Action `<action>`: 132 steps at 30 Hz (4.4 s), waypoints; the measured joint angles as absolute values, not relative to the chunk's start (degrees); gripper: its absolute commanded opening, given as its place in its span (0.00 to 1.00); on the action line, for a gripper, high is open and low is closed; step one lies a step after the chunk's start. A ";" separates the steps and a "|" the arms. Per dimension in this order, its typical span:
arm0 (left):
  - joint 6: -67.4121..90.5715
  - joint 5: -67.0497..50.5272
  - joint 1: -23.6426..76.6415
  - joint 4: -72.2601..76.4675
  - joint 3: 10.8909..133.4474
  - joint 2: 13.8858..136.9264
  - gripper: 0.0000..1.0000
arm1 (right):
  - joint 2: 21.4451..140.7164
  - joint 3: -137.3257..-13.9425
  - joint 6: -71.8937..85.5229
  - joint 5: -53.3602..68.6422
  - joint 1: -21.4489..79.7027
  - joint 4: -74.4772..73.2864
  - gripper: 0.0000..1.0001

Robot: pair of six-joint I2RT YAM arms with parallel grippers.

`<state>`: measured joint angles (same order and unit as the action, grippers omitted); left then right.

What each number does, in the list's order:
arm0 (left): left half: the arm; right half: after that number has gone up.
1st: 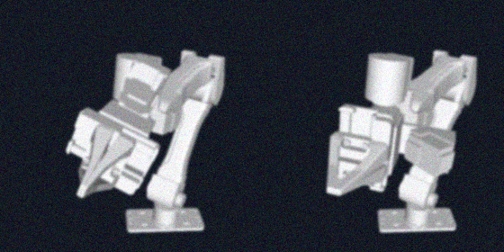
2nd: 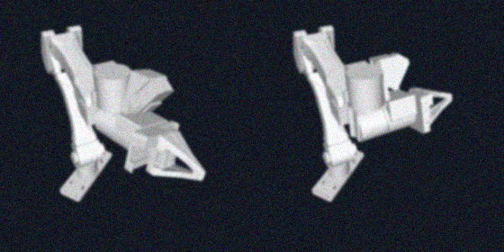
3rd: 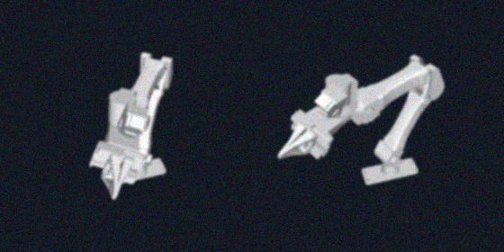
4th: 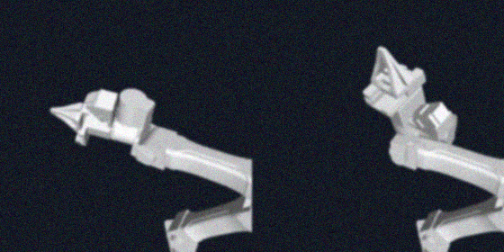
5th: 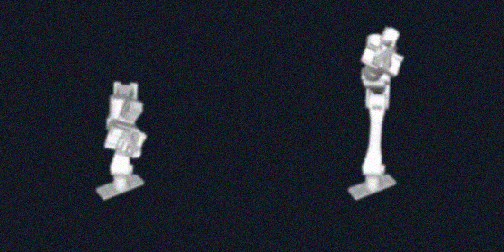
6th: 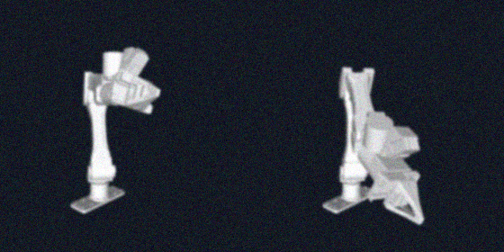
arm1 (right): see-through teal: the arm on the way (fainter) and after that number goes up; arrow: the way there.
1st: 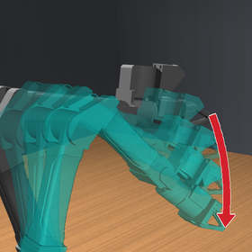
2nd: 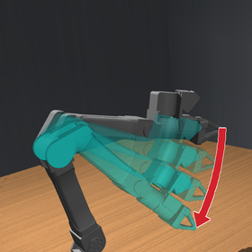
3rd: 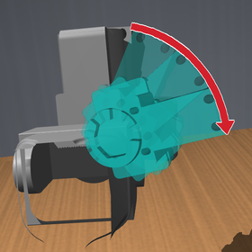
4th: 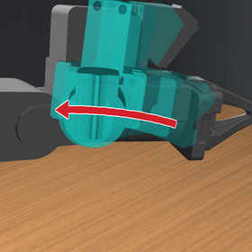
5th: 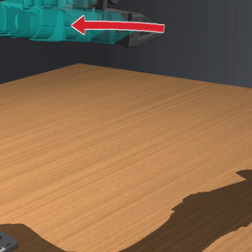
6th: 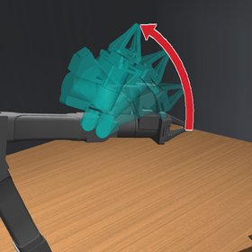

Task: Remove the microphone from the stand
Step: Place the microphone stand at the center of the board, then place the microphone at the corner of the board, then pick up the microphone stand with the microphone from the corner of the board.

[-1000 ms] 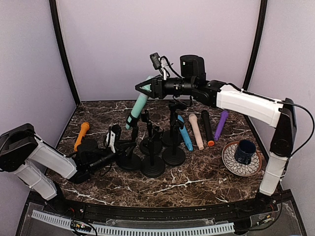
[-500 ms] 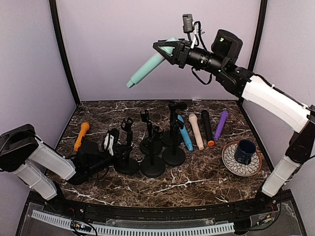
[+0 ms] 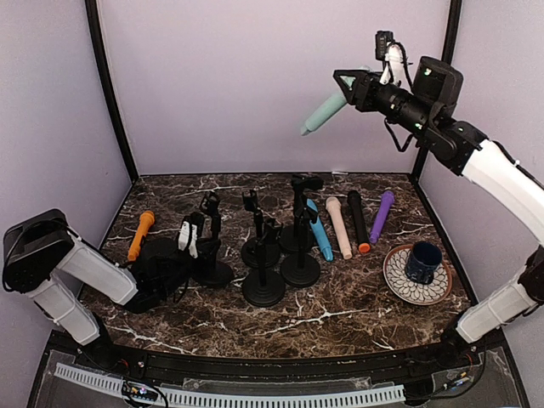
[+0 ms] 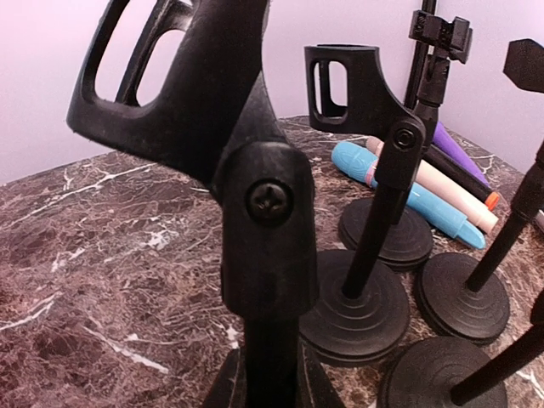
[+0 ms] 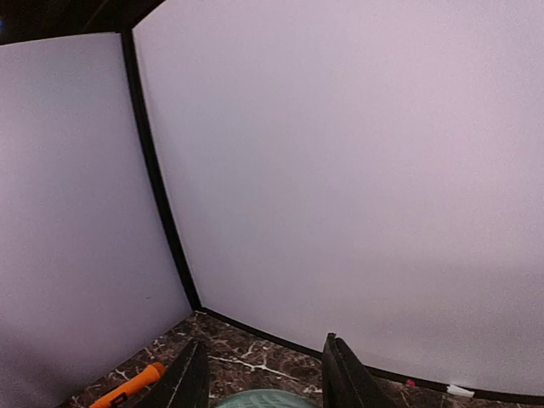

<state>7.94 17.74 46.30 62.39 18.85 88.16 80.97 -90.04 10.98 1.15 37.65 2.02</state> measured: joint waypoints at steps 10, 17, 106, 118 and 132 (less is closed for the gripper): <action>3.14 18.35 42.94 76.82 21.23 99.26 0.00 | 74.15 -77.89 15.05 -9.10 23.83 -7.03 0.14; 1.89 16.36 42.52 87.39 22.55 106.94 0.04 | 74.08 -71.79 17.23 -9.23 22.31 -11.70 0.13; 4.08 -4.14 0.75 -19.97 48.80 74.22 0.88 | 107.22 -64.64 29.89 10.35 -7.92 -5.02 0.95; 4.03 0.71 0.75 -24.03 49.80 80.64 0.92 | 97.34 -60.51 28.93 6.59 -7.92 -3.46 0.98; 3.16 5.78 0.75 -25.65 50.57 86.26 0.59 | 93.84 -56.88 28.34 6.59 -7.92 -2.55 0.96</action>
